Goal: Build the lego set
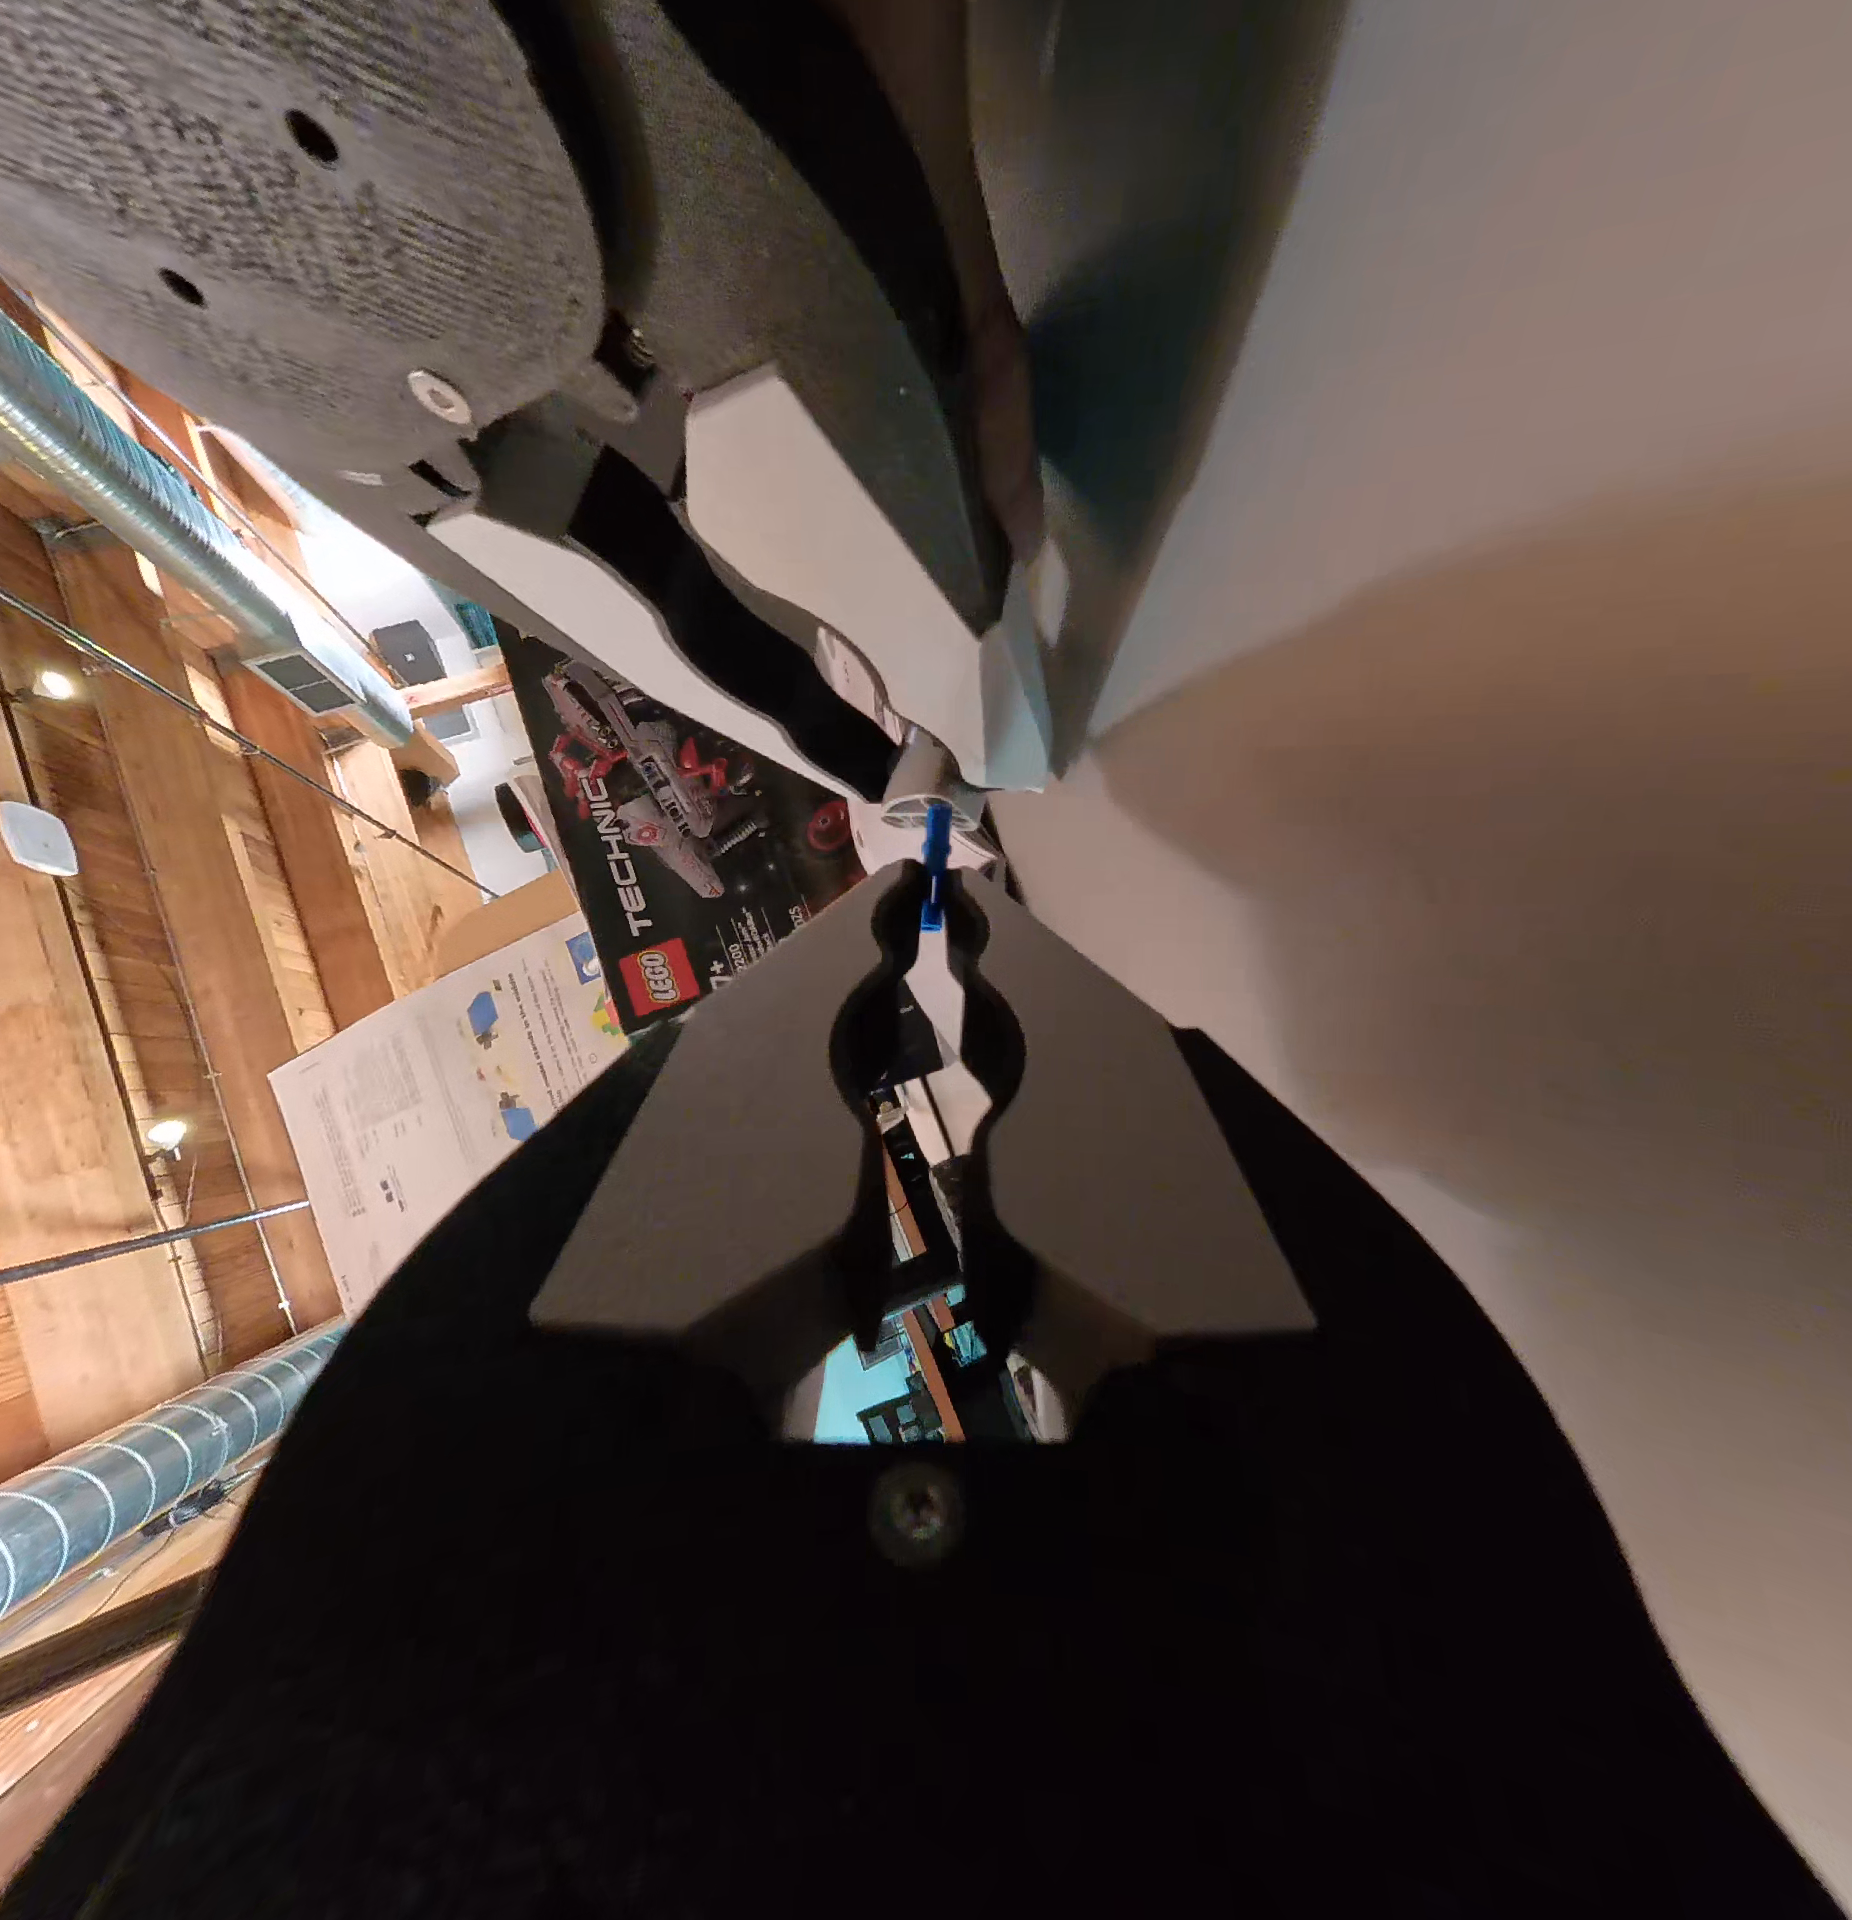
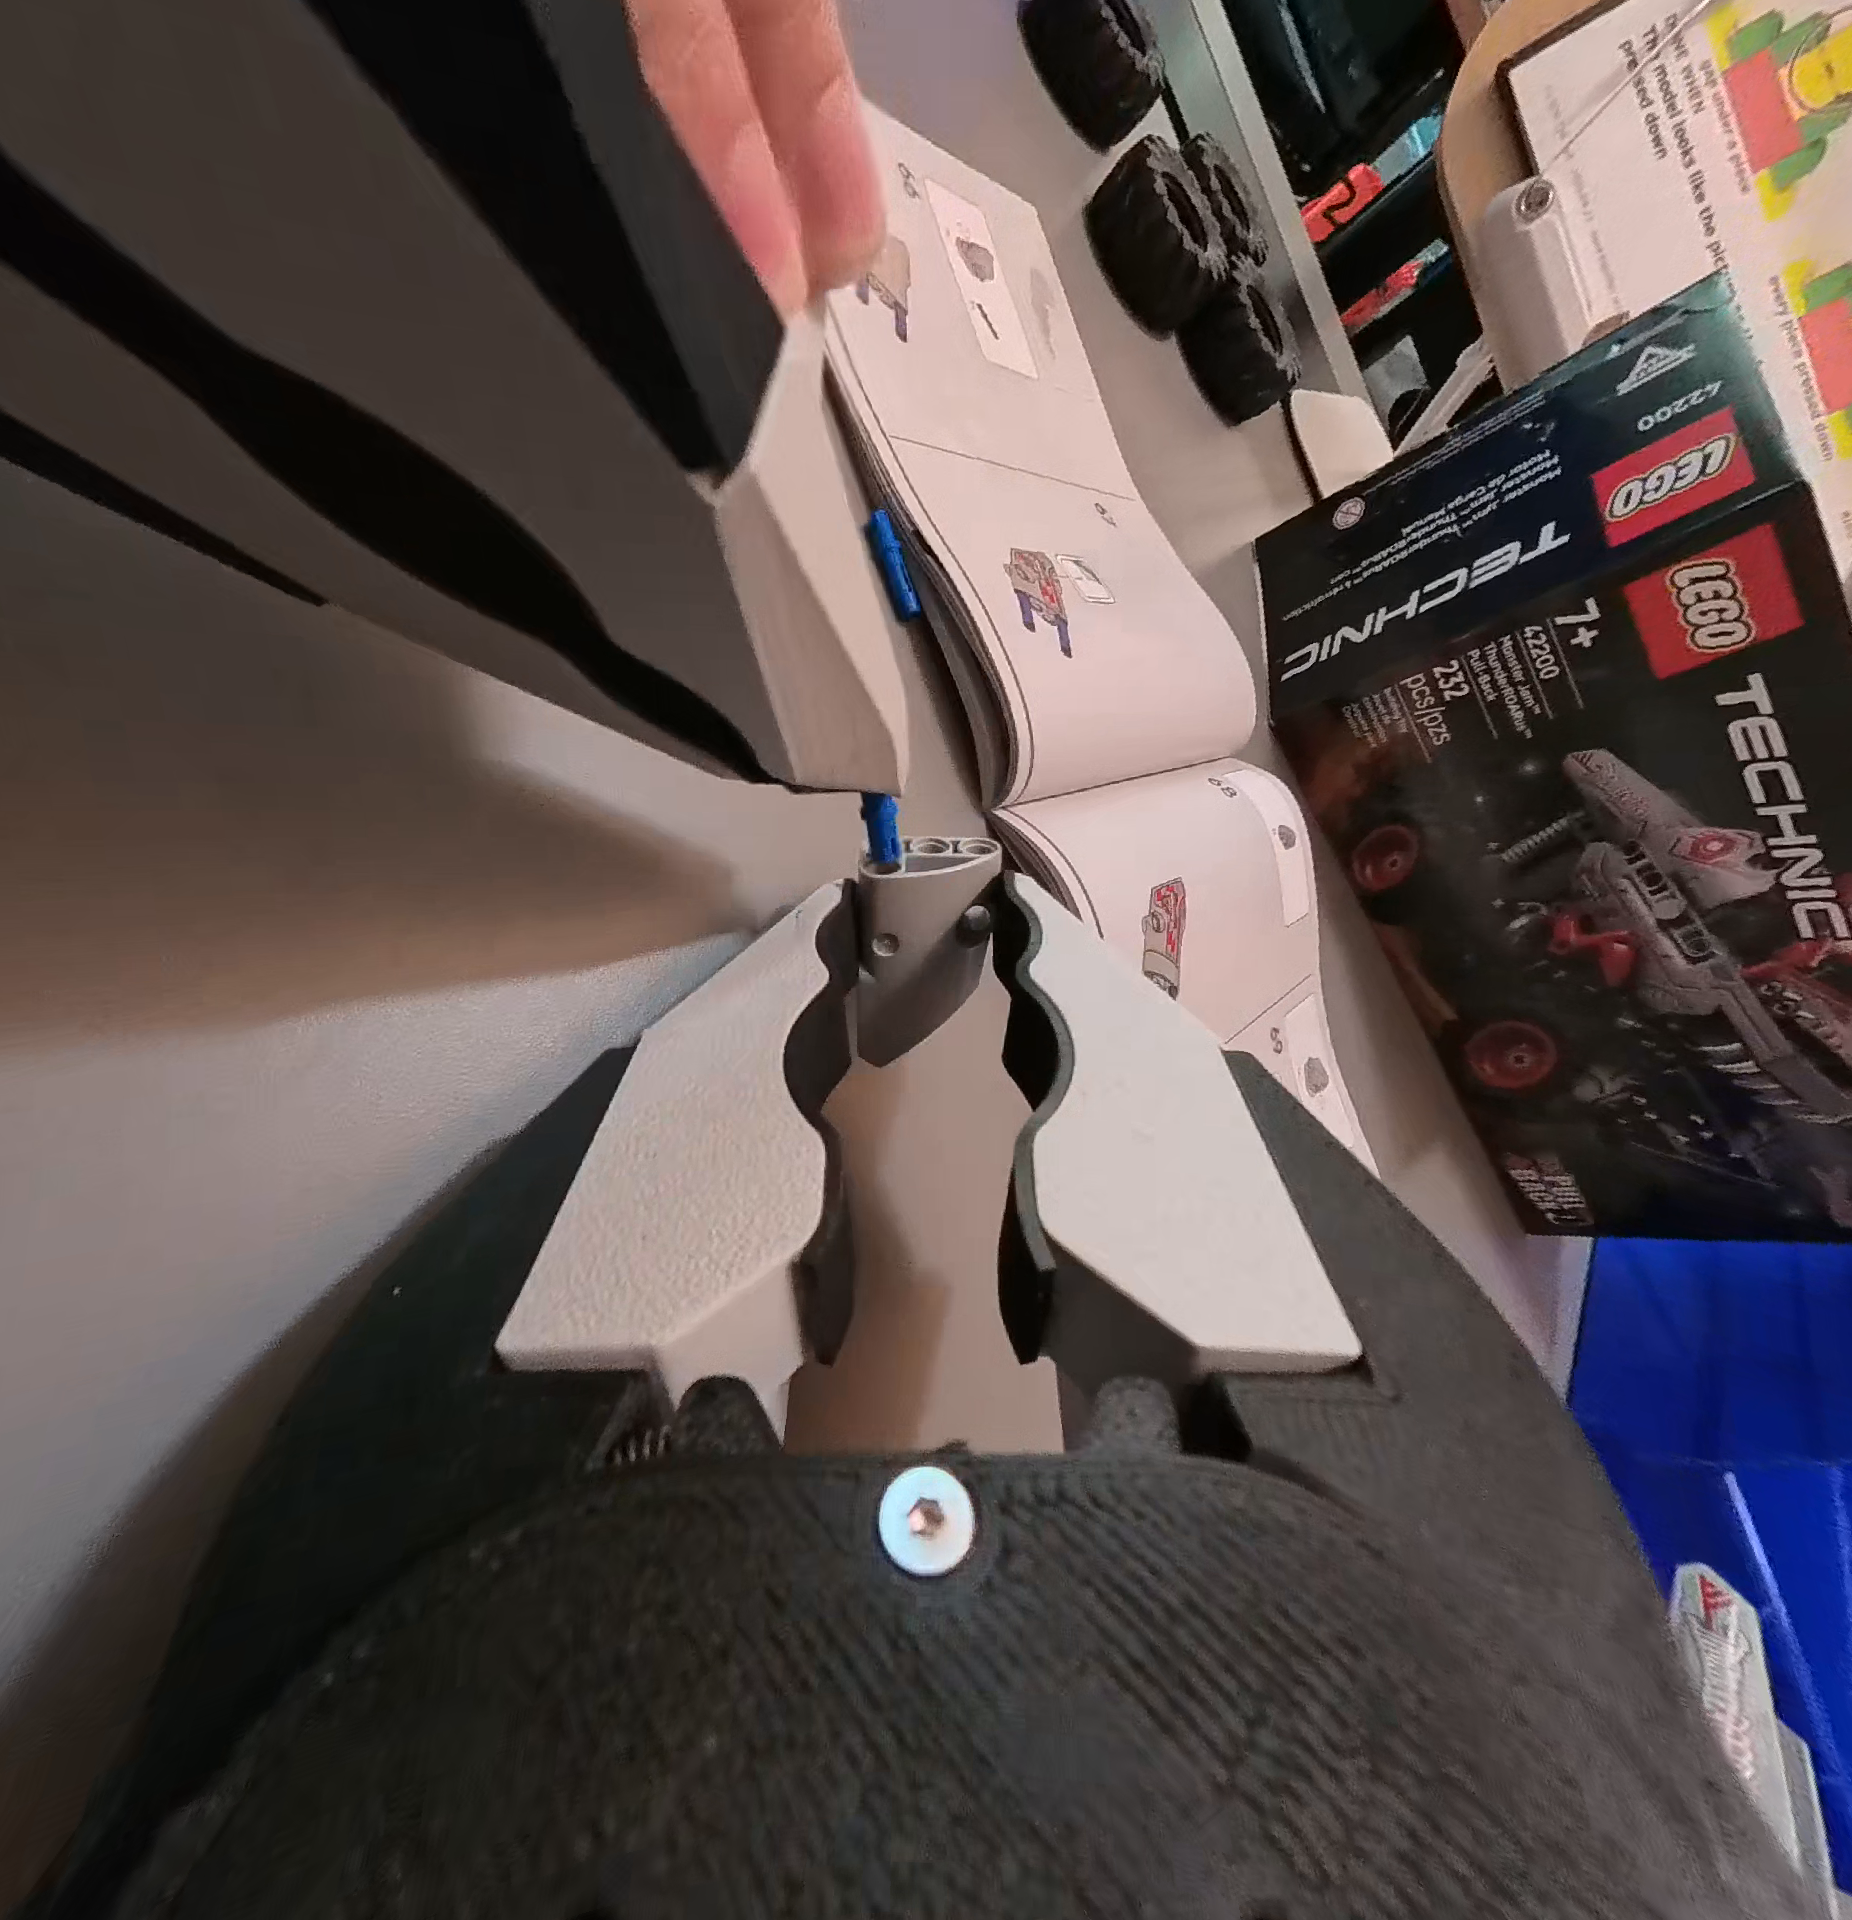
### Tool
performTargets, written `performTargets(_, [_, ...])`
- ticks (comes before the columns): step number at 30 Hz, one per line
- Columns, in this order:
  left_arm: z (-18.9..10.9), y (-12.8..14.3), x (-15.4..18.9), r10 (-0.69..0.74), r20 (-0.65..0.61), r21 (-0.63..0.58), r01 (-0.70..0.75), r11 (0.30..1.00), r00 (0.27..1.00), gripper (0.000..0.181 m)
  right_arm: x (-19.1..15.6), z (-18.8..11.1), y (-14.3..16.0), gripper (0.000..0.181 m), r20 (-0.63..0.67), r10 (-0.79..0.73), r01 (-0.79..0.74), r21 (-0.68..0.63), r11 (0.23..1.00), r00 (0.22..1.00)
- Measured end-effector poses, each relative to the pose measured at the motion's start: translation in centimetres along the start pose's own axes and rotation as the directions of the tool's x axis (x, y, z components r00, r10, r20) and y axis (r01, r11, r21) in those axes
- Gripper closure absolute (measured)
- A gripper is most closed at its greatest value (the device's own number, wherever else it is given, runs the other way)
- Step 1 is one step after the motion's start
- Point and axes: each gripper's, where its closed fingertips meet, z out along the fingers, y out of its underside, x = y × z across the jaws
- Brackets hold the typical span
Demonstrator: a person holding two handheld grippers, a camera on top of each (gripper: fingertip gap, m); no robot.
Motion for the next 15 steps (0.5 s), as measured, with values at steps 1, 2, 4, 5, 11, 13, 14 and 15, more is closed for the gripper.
performTargets(1, [-0.01,0.06,0.03,0.000,0.003,-0.001,0.000,1.000,1.000,0.181,-0.02,0.06,0.01,0.157,-0.007,-0.017,0.017,-0.008,1.000,1.000])
performTargets(2, [-0.02,0.09,0.01,-0.001,0.010,0.000,0.001,1.000,1.000,0.181,-0.01,0.13,-0.03,0.157,-0.021,-0.040,0.040,-0.014,0.999,0.999])
performTargets(4, [0.00,0.21,0.02,-0.001,0.012,-0.007,0.001,1.000,1.000,0.181,0.00,0.20,-0.10,0.157,-0.034,-0.056,0.056,-0.018,0.998,0.998])
performTargets(5, [0.01,0.21,0.02,0.001,0.014,-0.004,-0.001,1.000,1.000,0.181,0.00,0.20,-0.08,0.157,-0.028,-0.044,0.044,-0.016,0.999,0.999])
performTargets(11, [-0.13,-0.02,-0.10,0.015,0.021,0.024,-0.015,1.000,1.000,0.181,0.03,0.31,-0.11,0.157,-0.032,-0.038,0.037,-0.021,0.999,0.999])
performTargets(13, [-0.06,0.01,-0.10,0.024,0.018,0.025,-0.024,0.999,1.000,0.181,0.03,0.35,-0.12,0.156,-0.028,-0.030,0.030,-0.020,0.999,0.999])
performTargets(14, [-0.02,0.02,-0.13,0.028,0.016,0.029,-0.028,0.999,0.999,0.181,0.03,0.35,-0.11,0.156,-0.024,-0.024,0.024,-0.019,1.000,0.999])
performTargets(15, [-0.02,-0.02,-0.16,0.035,0.014,0.036,-0.036,0.999,0.999,0.181,0.04,0.35,-0.11,0.156,-0.024,-0.024,0.023,-0.019,1.000,0.999])
